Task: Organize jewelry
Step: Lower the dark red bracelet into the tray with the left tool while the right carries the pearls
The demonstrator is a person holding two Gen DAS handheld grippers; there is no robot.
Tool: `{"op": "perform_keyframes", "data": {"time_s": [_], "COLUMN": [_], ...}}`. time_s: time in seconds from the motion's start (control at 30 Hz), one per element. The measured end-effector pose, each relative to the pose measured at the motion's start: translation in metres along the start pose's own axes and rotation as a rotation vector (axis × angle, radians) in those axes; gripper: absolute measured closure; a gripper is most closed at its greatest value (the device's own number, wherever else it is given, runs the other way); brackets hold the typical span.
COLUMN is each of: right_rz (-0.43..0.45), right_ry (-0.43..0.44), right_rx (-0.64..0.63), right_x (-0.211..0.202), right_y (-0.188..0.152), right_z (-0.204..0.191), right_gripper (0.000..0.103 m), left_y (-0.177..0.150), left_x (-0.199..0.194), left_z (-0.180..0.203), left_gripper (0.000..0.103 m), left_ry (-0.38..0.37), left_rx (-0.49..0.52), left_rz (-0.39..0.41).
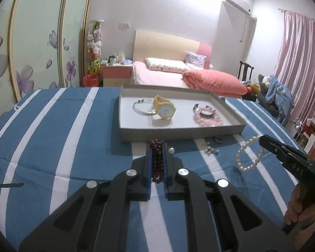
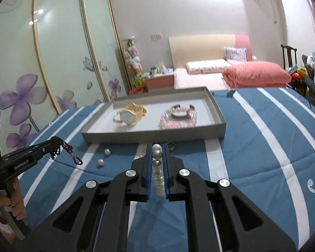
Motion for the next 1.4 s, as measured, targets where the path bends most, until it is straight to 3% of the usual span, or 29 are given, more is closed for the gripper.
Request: {"op": "perform_keyframes", "data": {"time_s": [0.77, 1.13, 1.4], "right_rz": [0.099, 0.217, 0.253], "right_ry": [-0.035, -0.083, -0.094], "right_rx": [0.014, -0.05, -0.055], "right_x": [-0.017, -0.026, -0.005], "right_y": [0.007, 0.048, 0.076], "right_z": [0.003, 0.003, 0.008], "right_gripper": [0.093, 0.093, 0.093], "left_y": [0.006, 0.035, 0.065], "left_x": [-0.015, -0.006, 0.011], "left_z": [0.011, 0.021, 0.027], "left_gripper": [0.094, 0.093, 0.093], "left_ry": [-0.012, -0.002, 0.006], "left_rx": [-0.006, 0.012, 0.022], "left_rz": [0.063, 0.12, 0.163]}}
Point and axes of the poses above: each gripper's, at about its wrist camera, not at the fingertips, and x roughly the way its jaws point, z to its right, y to its top, the point moved 1 cm from there along x, roughly the way its jaws point, and after that the axes turned 10 degrees about -x, right-handed, at the moved point
